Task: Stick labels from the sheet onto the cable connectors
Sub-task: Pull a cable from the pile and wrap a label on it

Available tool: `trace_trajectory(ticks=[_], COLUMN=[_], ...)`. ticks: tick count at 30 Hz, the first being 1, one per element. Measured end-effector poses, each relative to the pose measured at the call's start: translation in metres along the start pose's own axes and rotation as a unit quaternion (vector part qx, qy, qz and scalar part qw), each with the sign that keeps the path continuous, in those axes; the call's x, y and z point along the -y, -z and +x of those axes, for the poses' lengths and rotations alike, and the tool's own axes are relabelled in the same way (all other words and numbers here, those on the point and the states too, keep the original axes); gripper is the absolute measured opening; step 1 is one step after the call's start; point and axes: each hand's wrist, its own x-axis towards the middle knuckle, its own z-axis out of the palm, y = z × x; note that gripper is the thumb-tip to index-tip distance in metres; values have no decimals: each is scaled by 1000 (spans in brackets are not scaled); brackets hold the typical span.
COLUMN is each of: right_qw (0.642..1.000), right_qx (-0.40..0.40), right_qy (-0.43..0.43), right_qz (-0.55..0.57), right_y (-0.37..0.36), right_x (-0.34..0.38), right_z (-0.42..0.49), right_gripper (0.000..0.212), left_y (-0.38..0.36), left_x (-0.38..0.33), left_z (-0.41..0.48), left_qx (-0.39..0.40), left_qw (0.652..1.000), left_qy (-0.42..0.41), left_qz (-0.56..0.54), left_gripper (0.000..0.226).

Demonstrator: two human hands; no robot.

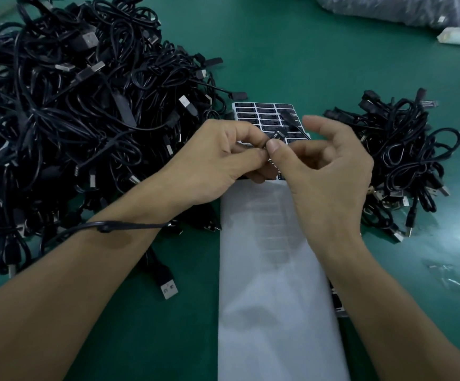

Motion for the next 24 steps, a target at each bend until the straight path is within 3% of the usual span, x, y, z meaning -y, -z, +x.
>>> trace_trajectory(ticks=[6, 12, 16, 18, 22, 24], right_qw=[997, 999, 999, 998, 965, 949], right_qx=[32, 31, 17, 46, 161, 196], right_qy=[14, 38, 31, 39, 122, 155], right_qz=[67, 18, 14, 9, -165, -194], right_y=[-2, 0, 0, 0, -5, -9], right_x=[-4, 0, 5, 6, 4, 4], right_z=[4, 4, 2, 0, -5, -5], right_gripper=[3, 24, 36, 25, 46, 50], left_y=[0, -2, 0, 2, 5, 4], left_x=[4, 3, -3, -8, -16, -18], left_z=[1, -1, -1, -2, -3, -3], left_qx=[-6, -53, -109, -136, -158, -145], left_qw=[1000, 987, 977, 971, 960, 958], left_qy=[-9, -70, -122, -156, -218, -241], left_qz=[30, 134, 139, 119, 70, 51], left_gripper=[9, 18, 15, 11, 16, 13])
